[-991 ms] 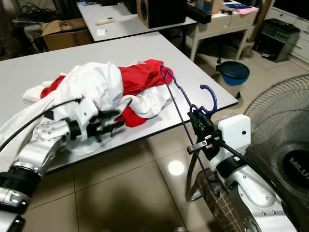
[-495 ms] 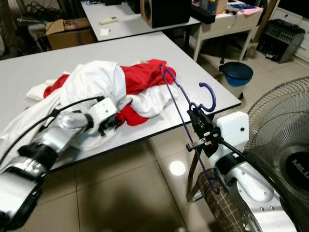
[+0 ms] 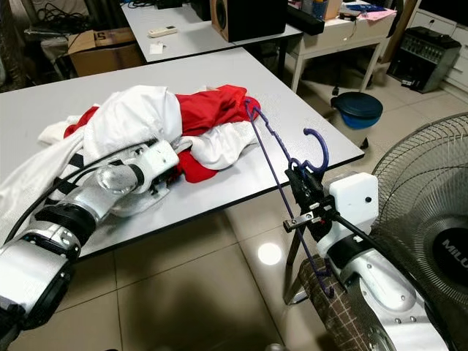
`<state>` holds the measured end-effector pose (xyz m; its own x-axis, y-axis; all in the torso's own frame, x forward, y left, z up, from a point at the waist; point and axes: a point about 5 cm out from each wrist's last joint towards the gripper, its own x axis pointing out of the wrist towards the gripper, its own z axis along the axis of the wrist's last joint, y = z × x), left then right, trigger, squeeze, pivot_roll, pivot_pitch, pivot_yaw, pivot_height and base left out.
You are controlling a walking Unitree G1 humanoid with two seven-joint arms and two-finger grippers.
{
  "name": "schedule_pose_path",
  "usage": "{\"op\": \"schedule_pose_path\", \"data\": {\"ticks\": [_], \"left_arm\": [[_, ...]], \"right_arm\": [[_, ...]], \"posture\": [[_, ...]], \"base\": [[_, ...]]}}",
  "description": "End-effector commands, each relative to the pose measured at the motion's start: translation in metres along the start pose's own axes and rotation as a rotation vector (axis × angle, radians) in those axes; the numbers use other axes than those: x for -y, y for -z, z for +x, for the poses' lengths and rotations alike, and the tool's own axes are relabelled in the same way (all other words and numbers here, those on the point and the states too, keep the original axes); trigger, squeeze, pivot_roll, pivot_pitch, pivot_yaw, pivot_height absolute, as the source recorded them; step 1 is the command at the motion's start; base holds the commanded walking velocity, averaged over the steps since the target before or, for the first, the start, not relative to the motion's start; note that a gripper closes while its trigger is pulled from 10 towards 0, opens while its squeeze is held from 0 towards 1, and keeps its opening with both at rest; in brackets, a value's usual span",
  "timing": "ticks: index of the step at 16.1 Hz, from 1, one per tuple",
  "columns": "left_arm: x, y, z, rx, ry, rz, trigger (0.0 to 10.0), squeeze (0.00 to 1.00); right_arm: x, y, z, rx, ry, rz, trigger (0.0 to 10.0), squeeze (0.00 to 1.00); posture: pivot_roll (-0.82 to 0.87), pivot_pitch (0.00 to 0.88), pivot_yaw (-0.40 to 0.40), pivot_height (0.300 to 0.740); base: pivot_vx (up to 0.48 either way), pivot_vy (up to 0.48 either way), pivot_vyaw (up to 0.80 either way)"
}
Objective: Hang hanger
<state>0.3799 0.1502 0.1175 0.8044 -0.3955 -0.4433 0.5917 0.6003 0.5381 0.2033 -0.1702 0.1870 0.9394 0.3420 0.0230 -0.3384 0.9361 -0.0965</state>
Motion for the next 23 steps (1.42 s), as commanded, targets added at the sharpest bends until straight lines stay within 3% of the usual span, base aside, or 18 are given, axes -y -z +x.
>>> {"op": "schedule_pose_path", "data": {"ticks": [1, 2, 3, 5, 6, 9, 11, 13, 14, 15, 18, 23], "left_arm": [[-0.002, -0.012, -0.002, 0.124, 0.062, -0.105, 10.0, 0.00], [0.001, -0.016, -0.005, 0.214, 0.121, -0.175, 10.0, 0.00], [0.002, -0.023, -0.019, 0.411, 0.246, -0.278, 10.0, 0.00], [0.004, -0.022, -0.027, 0.444, 0.299, -0.297, 10.0, 0.00], [0.004, -0.015, -0.039, 0.452, 0.295, -0.254, 10.0, 1.00], [-0.014, -0.014, -0.056, 0.521, 0.159, -0.236, 10.0, 1.00], [-0.043, -0.009, -0.085, 0.587, -0.117, -0.215, 10.0, 1.00], [-0.046, -0.004, -0.098, 0.604, -0.252, -0.302, 10.0, 1.00], [-0.040, -0.003, -0.101, 0.617, -0.264, -0.371, 10.0, 0.17], [-0.023, -0.004, -0.107, 0.639, -0.246, -0.460, 10.0, 0.00], [0.005, -0.005, -0.109, 0.630, -0.217, -0.502, 10.0, 0.00], [0.013, -0.009, -0.110, 0.568, -0.214, -0.521, 10.0, 0.00]], "right_arm": [[0.000, -0.006, -0.003, 0.031, 0.014, -0.015, 10.0, 0.00], [-0.001, -0.006, -0.004, 0.031, 0.015, -0.013, 10.0, 0.00], [-0.002, -0.006, -0.003, 0.035, 0.014, -0.007, 10.0, 0.00], [-0.003, -0.005, -0.002, 0.037, 0.013, -0.003, 10.0, 0.00], [-0.005, -0.004, -0.001, 0.037, 0.004, 0.005, 10.0, 0.00], [-0.006, -0.003, 0.001, 0.042, -0.008, 0.011, 10.0, 0.00], [-0.008, -0.003, 0.005, 0.052, -0.021, 0.020, 10.0, 0.00], [-0.010, 0.000, 0.007, 0.054, -0.002, 0.031, 10.0, 0.00], [-0.010, 0.002, 0.008, 0.055, 0.030, 0.037, 10.0, 0.00], [-0.011, 0.005, 0.009, 0.056, 0.077, 0.055, 10.0, 0.00], [-0.012, 0.009, 0.010, 0.066, 0.128, 0.092, 10.0, 0.00], [-0.015, 0.015, 0.011, 0.059, 0.145, 0.098, 10.0, 0.00]], "posture": [[-0.10, 0.000, 0.097, 0.740], [-0.10, 0.000, 0.099, 0.740], [-0.10, 0.000, 0.097, 0.740], [-0.09, 0.000, 0.097, 0.740], [-0.08, 0.000, 0.087, 0.740], [-0.06, 0.000, 0.076, 0.740], [-0.05, 0.000, 0.068, 0.740], [-0.04, 0.000, 0.066, 0.740], [-0.04, 0.000, 0.068, 0.740], [-0.04, 0.000, 0.070, 0.740], [-0.03, 0.000, 0.059, 0.740], [-0.03, 0.000, 0.057, 0.740]], "base": [[0.000, 0.000, 0.00], [0.000, 0.000, 0.00], [0.000, 0.000, 0.00], [0.000, 0.000, 0.00], [0.000, 0.000, 0.00], [0.000, 0.000, 0.00], [0.000, 0.000, 0.00], [0.000, 0.000, 0.00], [0.000, 0.000, 0.00], [0.000, 0.000, 0.00], [0.000, 0.250, 0.00], [0.000, 0.480, 0.00]]}}
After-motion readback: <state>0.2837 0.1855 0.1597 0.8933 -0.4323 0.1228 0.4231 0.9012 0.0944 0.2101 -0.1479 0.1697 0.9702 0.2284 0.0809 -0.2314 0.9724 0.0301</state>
